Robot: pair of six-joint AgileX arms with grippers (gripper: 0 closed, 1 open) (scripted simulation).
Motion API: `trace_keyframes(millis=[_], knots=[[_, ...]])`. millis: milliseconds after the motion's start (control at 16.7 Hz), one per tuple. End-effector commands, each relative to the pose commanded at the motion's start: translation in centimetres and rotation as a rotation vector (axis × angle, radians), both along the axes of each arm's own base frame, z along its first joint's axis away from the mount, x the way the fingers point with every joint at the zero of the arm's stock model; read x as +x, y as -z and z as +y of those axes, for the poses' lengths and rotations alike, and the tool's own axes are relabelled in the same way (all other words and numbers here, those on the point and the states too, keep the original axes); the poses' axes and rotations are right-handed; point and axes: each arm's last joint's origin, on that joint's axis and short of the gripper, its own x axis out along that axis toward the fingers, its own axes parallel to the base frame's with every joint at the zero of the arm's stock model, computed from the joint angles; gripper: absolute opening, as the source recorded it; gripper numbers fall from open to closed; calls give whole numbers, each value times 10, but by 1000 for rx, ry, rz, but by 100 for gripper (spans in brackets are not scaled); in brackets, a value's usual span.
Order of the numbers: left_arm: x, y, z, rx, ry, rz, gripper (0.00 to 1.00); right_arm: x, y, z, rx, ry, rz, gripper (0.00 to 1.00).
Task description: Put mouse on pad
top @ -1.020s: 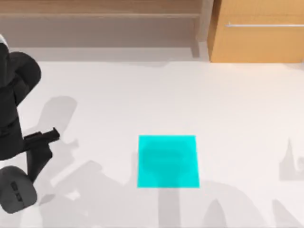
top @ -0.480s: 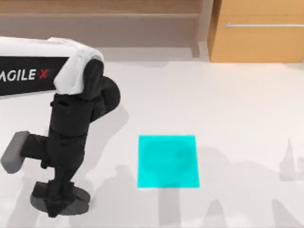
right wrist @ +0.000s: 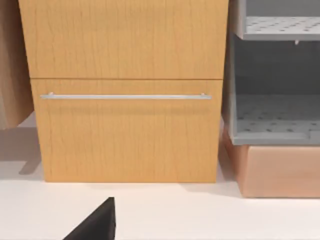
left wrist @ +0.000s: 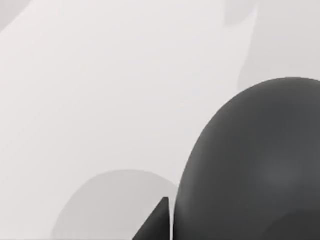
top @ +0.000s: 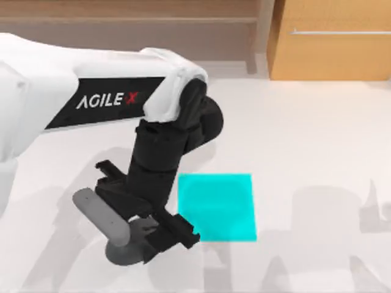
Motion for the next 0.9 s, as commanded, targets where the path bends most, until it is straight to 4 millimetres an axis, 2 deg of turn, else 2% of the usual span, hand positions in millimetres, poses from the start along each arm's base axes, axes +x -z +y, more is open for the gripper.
trace_keyframes(millis=[480, 720, 900], knots=[[24, -22, -56, -36, -564, -300, 0, 0, 0, 0, 0, 0, 0, 100], [34, -36, -71, -93, -736, -371, 0, 0, 0, 0, 0, 0, 0, 100], [37, -41, -75, -116, -790, -391, 0, 0, 0, 0, 0, 0, 0, 100]])
